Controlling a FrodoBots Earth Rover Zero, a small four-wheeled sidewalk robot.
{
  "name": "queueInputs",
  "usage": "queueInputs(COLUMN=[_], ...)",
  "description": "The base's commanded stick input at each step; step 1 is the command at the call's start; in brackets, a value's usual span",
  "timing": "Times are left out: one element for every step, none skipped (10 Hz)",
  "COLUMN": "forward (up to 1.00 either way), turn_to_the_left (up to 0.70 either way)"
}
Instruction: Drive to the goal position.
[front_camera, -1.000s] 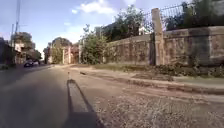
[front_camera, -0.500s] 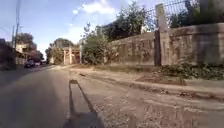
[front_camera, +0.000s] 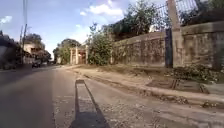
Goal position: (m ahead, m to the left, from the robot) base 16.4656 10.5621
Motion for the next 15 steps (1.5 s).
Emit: queueInputs(forward=[0.78, 0.78, 0.78, 0.78, 0.78, 0.78, 0.78, 0.78, 0.78, 0.78, 0.78, 0.78, 0.78, 0.78, 0.78], turn_to_the_left=[0.31, 0.31, 0.31, 0.31, 0.31, 0.31, 0.31, 0.31, 0.31, 0.31, 0.31, 0.16, 0.00, 0.00, 0.00])
